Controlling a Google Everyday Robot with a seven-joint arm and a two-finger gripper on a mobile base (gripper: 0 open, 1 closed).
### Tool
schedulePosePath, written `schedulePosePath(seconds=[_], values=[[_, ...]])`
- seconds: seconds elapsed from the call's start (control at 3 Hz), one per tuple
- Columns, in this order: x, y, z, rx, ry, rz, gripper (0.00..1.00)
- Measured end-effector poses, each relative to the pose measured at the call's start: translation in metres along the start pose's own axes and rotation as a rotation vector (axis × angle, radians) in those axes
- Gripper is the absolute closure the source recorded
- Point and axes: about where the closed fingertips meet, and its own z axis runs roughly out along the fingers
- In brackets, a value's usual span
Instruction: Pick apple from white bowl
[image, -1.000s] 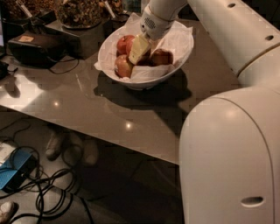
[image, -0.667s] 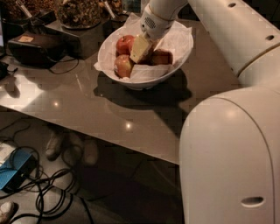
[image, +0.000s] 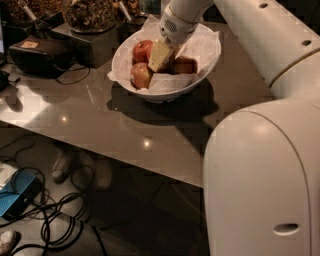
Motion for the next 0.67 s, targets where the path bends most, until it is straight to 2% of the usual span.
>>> schedulePosePath(seconds=[0.33, 0.67], values=[[-0.012, 0.015, -0.025, 0.019, -0.037, -0.041, 1.00], [-0.024, 0.035, -0.053, 0.066, -0.072, -0.108, 1.00]])
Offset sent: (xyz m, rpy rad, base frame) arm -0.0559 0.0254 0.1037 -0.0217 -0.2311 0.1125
